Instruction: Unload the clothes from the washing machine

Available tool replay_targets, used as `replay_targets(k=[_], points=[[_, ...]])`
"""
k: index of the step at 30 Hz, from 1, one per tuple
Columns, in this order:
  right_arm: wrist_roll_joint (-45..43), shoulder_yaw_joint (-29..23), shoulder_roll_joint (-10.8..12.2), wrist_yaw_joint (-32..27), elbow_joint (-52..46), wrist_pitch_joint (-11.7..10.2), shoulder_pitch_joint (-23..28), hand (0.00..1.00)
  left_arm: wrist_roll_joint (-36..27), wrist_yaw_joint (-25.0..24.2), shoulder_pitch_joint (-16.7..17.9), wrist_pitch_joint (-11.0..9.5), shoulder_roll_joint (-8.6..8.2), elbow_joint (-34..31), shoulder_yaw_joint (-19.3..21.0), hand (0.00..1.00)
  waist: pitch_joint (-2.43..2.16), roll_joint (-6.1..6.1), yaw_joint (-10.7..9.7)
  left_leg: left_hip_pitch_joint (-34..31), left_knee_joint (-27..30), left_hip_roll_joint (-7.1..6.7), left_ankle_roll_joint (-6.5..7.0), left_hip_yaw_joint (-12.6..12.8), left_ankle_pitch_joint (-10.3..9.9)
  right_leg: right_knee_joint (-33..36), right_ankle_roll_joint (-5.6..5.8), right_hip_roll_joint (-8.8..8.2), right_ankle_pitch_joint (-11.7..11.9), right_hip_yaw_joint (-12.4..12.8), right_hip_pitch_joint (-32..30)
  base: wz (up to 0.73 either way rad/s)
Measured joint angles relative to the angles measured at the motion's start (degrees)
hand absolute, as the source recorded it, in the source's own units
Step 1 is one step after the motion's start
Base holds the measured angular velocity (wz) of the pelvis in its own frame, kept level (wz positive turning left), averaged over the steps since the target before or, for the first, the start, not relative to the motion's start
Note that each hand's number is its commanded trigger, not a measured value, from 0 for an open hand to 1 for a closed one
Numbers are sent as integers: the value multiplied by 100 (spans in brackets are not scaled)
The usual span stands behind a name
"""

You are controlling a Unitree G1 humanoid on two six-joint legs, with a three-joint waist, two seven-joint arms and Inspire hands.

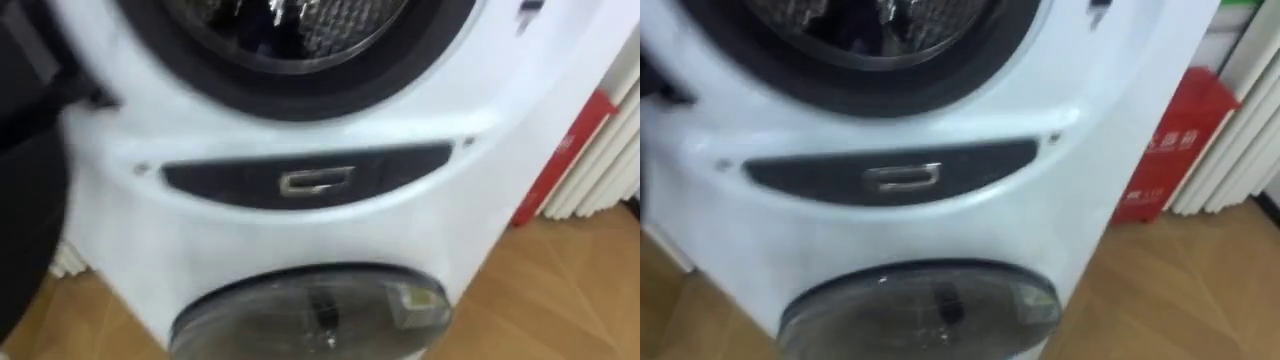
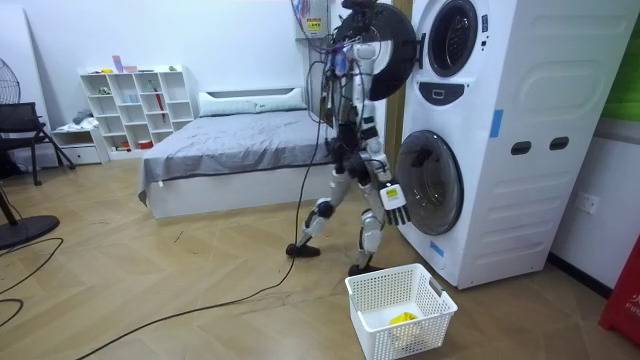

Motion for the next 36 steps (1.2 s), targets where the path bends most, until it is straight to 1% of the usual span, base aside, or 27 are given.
replay_targets(k=[1, 2, 3, 4, 5, 6, 7, 8, 9, 10, 11, 12, 13, 14, 15, 16, 17, 18, 19, 21, 25, 26, 27, 29, 31, 33, 36], points=[[18, -13, -1, 4, -52, 27, 84, 0, -14, -13, 154, -2, 40, 42, -45, 0, -23, -55, -8, -161, 154, -178, 174, 59, 120, -418, 129, -160, 429, 125, 143, 11], [43, -30, -14, -3, -129, 38, 125, 0, -34, -20, 219, -5, 41, 84, -60, 0, -20, -50, -18, -228, 232, -247, 236, 129, 156, -618, 259, -203, 640, 189, 226, 27], [208, -56, -13, -1, -241, 40, 262, 0, -76, -19, 346, -2, 82, 108, -85, 0, -20, -48, -82, -344, 349, -398, 365, 336, 244, -652, 433, -434, 752, 268, 317, 49], [320, -86, -12, 3, -257, 43, 323, 0, -88, -19, 388, 0, 108, 113, -115, 0, -26, -52, -166, -416, 443, -418, 389, 496, 270, -388, 504, -567, 565, 278, 330, 90], [579, -199, -12, 7, -283, 45, 407, 0, -124, -22, 422, -1, 138, 113, -150, 0, -26, -39, -282, -505, 559, -423, 421, 823, 361, 474, 610, -803, 27, 257, 347, 106], [699, -259, -23, -4, -332, 60, 435, 0, -125, -23, 424, -5, 162, 112, -162, 0, -20, -85, -306, -513, 503, -486, 474, 973, 504, 1397, 649, -1003, -413, 302, 386, 111], [728, -259, -50, 2, -345, 103, 444, 0, -119, -20, 423, -7, 173, 95, -138, 0, -74, -111, -290, -502, 350, -598, 526, 1071, 693, 2186, 714, -1175, -747, 323, 481, 74], [738, -259, -65, 4, -356, 111, 445, 0, -119, -20, 436, -18, 170, 81, -123, 0, -67, -152, -264, -494, 270, -638, 554, 1121, 787, 2472, 723, -1226, -878, 329, 582, 50], [738, -258, -79, 6, -381, 118, 436, 0, -71, -28, 479, -39, 161, 64, -48, 0, -100, -163, -195, -482, 74, -706, 582, 1299, 989, 2812, 716, -1292, -1103, 373, 867, 21], [737, -238, -80, 14, -404, 114, 425, 0, -17, -18, 523, -40, 158, 15, 51, 0, -122, -230, -100, -483, -110, -767, 604, 1477, 1170, 2806, 727, -1303, -1295, 471, 1201, 6], [735, -183, -80, 26, -410, 110, 423, 0, -19, -9, 565, -45, 167, -36, 105, 0, -123, -263, -39, -487, -190, -791, 599, 1594, 1254, 2717, 754, -1337, -1393, 471, 1399, -24], [722, -42, -80, 81, -399, 112, 421, 0, -26, 9, 629, -50, 188, -65, 194, 0, -121, -340, 102, -524, -268, -816, 582, 1776, 1371, 2333, 794, -1387, -1558, 472, 1840, -56], [719, 161, -78, 135, -379, 105, 412, 0, -80, 67, 683, -48, 233, -87, 204, 0, -124, -453, 274, -614, -228, -814, 534, 1953, 1421, 1726, 830, -1452, -1614, 457, 2285, -67], [710, 281, -73, 145, -373, 102, 398, 0, -123, 98, 717, -48, 259, -127, 203, 0, -129, -524, 336, -692, -172, -806, 510, 2021, 1436, 1310, 892, -1468, -1742, 461, 2486, -72], [627, 422, -70, 181, -375, 99, 353, 0, -161, 134, 718, -48, 282, -178, 239, 0, -129, -658, 398, -900, -16, -759, 442, 2099, 1498, 507, 921, -1411, -1928, 441, 2668, -71], [455, 427, -82, 201, -375, 97, 302, 0, -161, 115, 693, -53, 251, -191, 245, 0, -118, -686, 503, -1062, 24, -661, 368, 2072, 1589, -57, 888, -1284, -1922, 338, 2705, -82], [395, 430, -82, 213, -375, 97, 262, 0, -159, 98, 694, -69, 243, -183, 251, 0, -108, -696, 580, -1121, 28, -620, 313, 1962, 1624, -275, 843, -1209, -1894, 319, 2703, -107], [369, 545, -85, 227, -377, 91, 195, 0, -164, 89, 698, -79, 243, -149, 287, 0, -98, -697, 657, -1230, 67, -525, 214, 1762, 1685, -618, 641, -1024, -1776, 168, 2717, -87], [373, 667, -89, 247, -379, 85, 170, 0, -204, 99, 702, -87, 249, -119, 302, 0, -93, -684, 608, -1317, 67, -426, 107, 1402, 1757, -795, 527, -861, -1625, 148, 2726, -63], [317, 713, -88, 255, -379, 91, 192, 0, -258, 100, 692, -166, 217, -123, 293, 0, -82, -705, 490, -1337, 47, -337, 7, 1164, 1856, -865, 416, -720, -1575, 167, 2712, -10], [151, 698, -94, 250, -372, 81, 225, 0, -291, 96, 761, -237, 50, -120, 293, 0, -82, -700, 470, -1457, 132, -174, -81, 1025, 1940, -886, 296, -534, -1524, 175, 2605, -6], [149, 698, -93, 248, -368, 81, 226, 0, -298, 97, 774, -238, 37, -116, 293, 0, -76, -686, 470, -1475, 154, -172, -81, 989, 1940, -887, 290, -526, -1520, 172, 2600, 0], [144, 693, -94, 241, -367, 73, 226, 0, -303, 99, 794, -246, 23, -82, 294, 0, -82, -684, 478, -1479, 162, -184, -83, 919, 1939, -888, 287, -523, -1519, 153, 2603, 0], [144, 693, -90, 237, -368, -23, 225, 0, -304, 112, 793, -268, 25, -12, 299, 0, -85, -667, 478, -1475, 155, -211, -87, 881, 1936, -897, 298, -535, -1511, 149, 2618, 2], [150, 694, -76, 213, -364, -110, 225, 0, -304, 114, 791, -296, 25, -4, 294, 0, -74, -638, 462, -1469, 136, -254, -86, 862, 1936, -939, 318, -557, -1498, 134, 2657, 10], [157, 701, -69, 176, -367, -139, 217, 0, -334, 111, 784, -422, 30, 77, 293, 0, -63, -603, 482, -1377, 13, -330, -81, 832, 1933, -1019, 349, -568, -1487, 138, 2743, 6], [149, 688, -67, 112, -365, -170, 161, 0, -373, 114, 776, -479, 59, 239, 298, 0, -57, -592, 462, -1272, -140, -412, -79, 801, 1934, -1106, 385, -626, -1478, 141, 2806, 0]])
